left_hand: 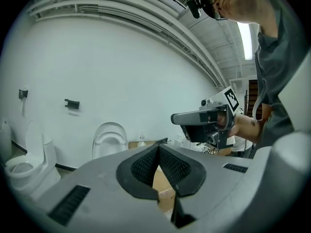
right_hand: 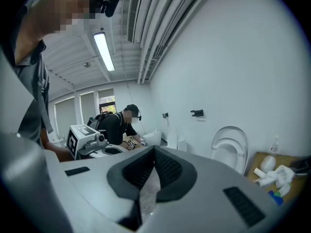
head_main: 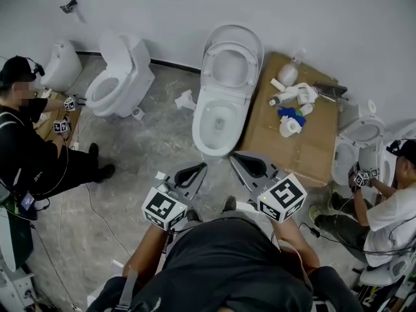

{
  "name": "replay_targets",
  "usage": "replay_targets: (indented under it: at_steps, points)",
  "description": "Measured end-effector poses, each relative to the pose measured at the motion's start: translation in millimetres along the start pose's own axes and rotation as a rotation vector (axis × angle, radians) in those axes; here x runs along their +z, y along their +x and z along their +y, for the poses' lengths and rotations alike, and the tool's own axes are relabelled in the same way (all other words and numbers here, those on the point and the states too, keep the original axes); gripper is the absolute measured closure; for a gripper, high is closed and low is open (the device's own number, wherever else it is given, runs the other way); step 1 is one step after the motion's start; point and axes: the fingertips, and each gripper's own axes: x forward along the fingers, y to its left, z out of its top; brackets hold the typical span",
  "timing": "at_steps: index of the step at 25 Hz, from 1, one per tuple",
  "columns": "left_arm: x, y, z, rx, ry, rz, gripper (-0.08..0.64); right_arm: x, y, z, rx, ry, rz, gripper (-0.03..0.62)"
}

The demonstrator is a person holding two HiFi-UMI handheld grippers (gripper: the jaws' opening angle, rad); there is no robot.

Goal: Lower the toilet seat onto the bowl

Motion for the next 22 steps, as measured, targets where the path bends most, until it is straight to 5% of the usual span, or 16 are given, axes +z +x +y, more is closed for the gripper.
replay_targets:
  at_steps: [13, 22]
  points:
    - [3.4, 49.2, -24.1, -0.040, -0.002, 0.014, 0.555, -8.2, -10.8, -46.7, 0.001, 0.016, 0.009, 0.584]
    - [13.1, 39.8, 33.5, -0.137, 0.054, 0.031, 0.555, 7.3, 30.0, -39.9, -0.092, 0.044, -0.011, 0.584]
